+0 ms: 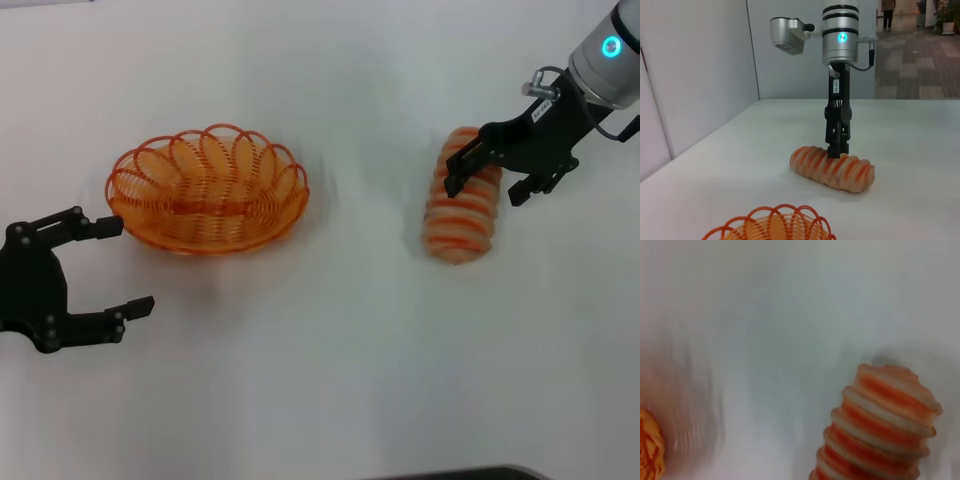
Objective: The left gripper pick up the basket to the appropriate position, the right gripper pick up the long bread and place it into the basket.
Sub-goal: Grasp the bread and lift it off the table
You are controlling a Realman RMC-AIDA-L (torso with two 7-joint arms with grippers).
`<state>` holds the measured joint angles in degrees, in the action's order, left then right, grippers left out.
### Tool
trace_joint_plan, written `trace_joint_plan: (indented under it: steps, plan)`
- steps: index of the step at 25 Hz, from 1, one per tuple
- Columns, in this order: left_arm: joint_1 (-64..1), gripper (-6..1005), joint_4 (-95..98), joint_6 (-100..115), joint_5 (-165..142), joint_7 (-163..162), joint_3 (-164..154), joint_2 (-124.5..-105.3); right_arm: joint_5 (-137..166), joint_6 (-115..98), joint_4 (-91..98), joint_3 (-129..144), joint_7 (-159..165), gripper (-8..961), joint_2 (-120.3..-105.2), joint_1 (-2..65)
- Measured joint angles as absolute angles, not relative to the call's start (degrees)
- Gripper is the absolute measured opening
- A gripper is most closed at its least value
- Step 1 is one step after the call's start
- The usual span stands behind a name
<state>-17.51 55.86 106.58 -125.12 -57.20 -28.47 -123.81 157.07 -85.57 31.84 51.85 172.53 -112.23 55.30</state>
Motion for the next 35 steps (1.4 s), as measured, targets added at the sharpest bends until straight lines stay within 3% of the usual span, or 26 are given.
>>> trace_joint_plan:
  steps: [19,35]
  plan:
    - [-17.7,873,55.6,106.3,-125.3,-57.2,-28.5,-123.84,157.1,-81.6,29.6,50.0,172.5,931,-112.77,55.4]
    - [-17.6,872,55.6,106.3,-125.3,-57.1,-28.4,-123.84,157.1,-80.8,28.2,47.3,172.5,928,-112.23,54.8]
